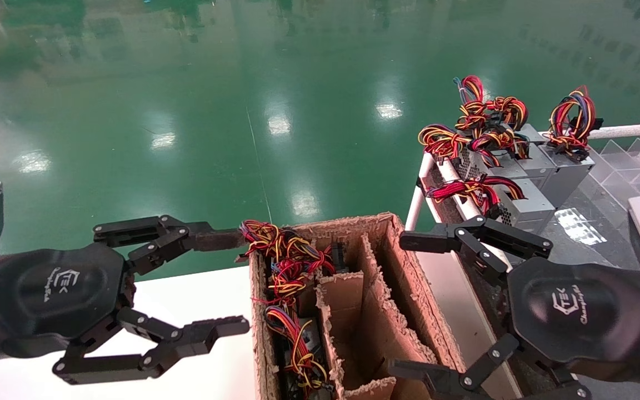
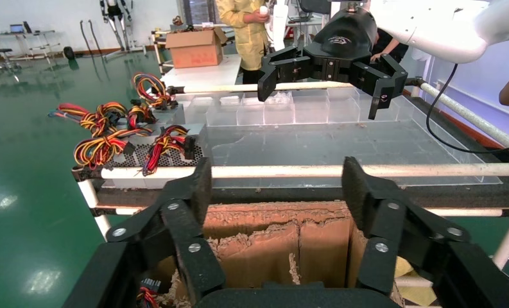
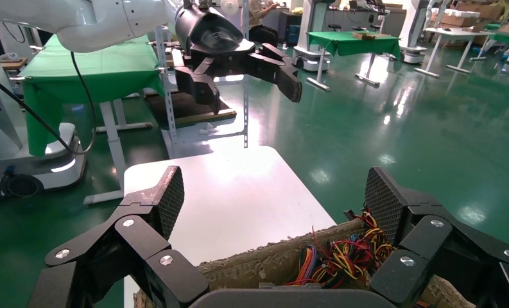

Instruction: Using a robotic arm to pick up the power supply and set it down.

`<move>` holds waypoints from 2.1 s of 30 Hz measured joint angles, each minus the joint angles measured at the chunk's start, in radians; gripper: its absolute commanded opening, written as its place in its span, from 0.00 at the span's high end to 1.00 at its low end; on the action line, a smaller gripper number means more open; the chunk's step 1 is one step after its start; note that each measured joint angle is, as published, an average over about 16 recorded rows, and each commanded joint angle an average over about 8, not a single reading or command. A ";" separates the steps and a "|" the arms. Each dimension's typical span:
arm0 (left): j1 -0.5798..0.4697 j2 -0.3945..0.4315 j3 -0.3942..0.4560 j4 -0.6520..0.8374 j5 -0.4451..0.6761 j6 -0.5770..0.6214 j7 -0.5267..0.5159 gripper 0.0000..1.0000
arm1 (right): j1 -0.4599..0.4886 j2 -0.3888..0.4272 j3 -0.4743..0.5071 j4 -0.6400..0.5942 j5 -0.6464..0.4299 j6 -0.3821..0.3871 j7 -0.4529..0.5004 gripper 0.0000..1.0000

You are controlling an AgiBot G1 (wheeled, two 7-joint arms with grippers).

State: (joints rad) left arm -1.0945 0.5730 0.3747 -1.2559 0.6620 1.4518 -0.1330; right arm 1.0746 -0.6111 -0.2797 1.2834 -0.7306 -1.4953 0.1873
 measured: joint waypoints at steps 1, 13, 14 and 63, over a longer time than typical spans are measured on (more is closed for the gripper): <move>0.000 0.000 0.000 0.000 0.000 0.000 0.000 1.00 | 0.000 0.000 0.000 0.000 0.000 0.000 0.000 0.00; 0.000 0.000 0.000 0.000 0.000 0.000 0.000 1.00 | 0.000 0.000 0.000 0.000 0.000 0.000 0.000 0.00; 0.000 0.000 0.000 0.000 0.000 0.000 0.000 1.00 | 0.000 0.000 0.000 0.000 0.000 0.000 0.000 0.00; 0.000 0.000 0.000 0.000 0.000 0.000 0.000 0.00 | 0.022 -0.012 -0.044 -0.004 -0.085 0.039 0.054 0.00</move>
State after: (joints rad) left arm -1.0945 0.5730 0.3747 -1.2558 0.6620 1.4518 -0.1330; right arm 1.0968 -0.6234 -0.3240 1.2791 -0.8151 -1.4562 0.2413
